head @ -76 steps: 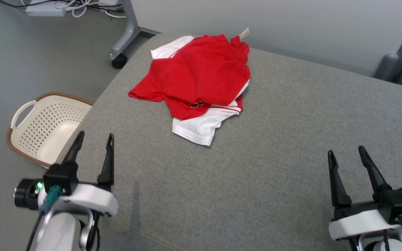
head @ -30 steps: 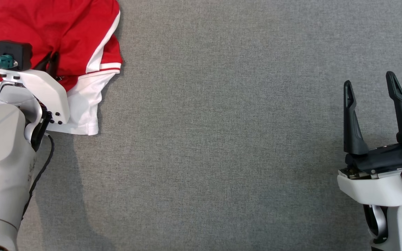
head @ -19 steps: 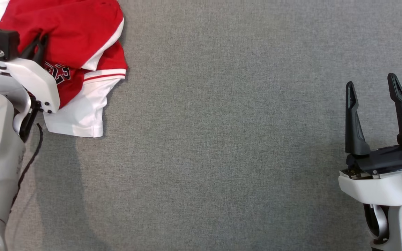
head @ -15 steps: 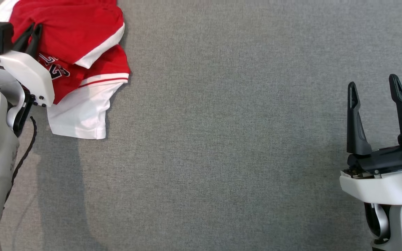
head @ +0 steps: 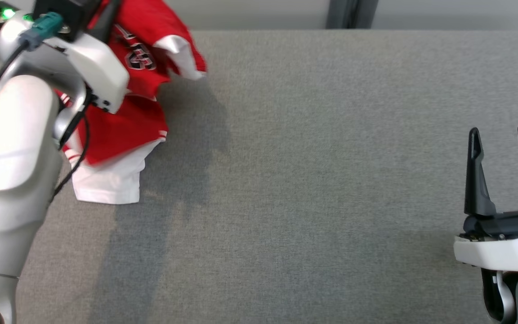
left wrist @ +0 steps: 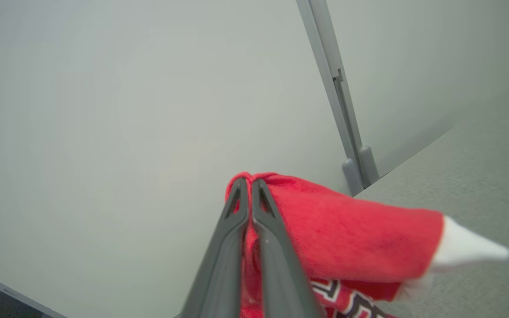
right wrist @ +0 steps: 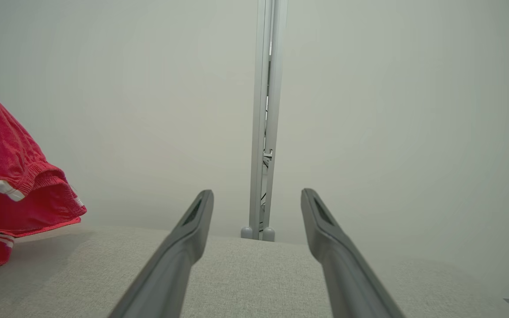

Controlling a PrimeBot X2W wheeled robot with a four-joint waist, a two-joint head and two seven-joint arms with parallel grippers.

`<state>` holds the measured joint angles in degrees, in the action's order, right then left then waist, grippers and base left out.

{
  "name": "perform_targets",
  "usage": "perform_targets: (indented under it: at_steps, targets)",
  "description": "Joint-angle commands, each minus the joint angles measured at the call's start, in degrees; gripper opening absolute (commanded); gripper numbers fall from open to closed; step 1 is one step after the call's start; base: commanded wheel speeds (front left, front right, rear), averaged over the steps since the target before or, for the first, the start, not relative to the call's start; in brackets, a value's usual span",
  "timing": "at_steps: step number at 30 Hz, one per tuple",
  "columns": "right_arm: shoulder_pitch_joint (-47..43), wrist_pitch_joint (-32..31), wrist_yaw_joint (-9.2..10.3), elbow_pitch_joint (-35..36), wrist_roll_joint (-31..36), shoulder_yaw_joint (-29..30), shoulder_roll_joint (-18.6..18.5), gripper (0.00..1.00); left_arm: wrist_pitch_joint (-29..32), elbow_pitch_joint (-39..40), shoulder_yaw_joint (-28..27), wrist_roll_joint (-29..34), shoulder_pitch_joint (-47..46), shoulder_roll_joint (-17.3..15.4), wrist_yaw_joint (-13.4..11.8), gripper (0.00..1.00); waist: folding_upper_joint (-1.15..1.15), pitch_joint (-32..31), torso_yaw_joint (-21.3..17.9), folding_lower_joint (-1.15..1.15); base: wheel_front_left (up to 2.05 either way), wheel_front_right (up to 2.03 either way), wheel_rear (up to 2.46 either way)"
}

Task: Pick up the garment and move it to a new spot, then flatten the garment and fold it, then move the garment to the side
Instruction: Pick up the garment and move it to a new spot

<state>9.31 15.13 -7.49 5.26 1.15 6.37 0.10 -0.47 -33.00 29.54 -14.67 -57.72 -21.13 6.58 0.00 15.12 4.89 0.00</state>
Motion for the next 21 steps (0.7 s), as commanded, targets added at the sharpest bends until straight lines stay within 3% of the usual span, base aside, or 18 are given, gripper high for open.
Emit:
perform_targets:
  at_steps: [1,12,16,21]
  targets:
    - [-1.05,0.07,-0.01,-0.25,-0.5,0.82,-0.21,1.0,0.89,2.89,1.02,0.05,0.76,0.34,0.19,0.0,0.0,-2.87,-1.89,0.0,0.0,0.0,0.0]
    - [-3.66,0.07,-0.01,-0.85,-1.56,4.21,-0.21,1.0,1.29,14.44,9.15,-1.48,8.17,5.73,0.63,0.0,0.0,-5.16,-8.03,0.0,0.0,0.0,0.0]
    - [-3.41,0.07,-0.01,-1.34,-2.01,3.84,-0.21,1.0,-1.76,11.82,11.7,-2.92,11.27,8.68,0.76,0.0,0.0,-4.29,-10.39,0.0,0.0,0.0,0.0]
    - [-2.57,0.07,-0.01,-1.7,-2.51,3.06,-0.22,1.0,-4.98,2.85,13.83,-4.14,13.35,10.94,0.76,0.0,0.0,-2.75,-12.69,0.0,0.0,0.0,0.0]
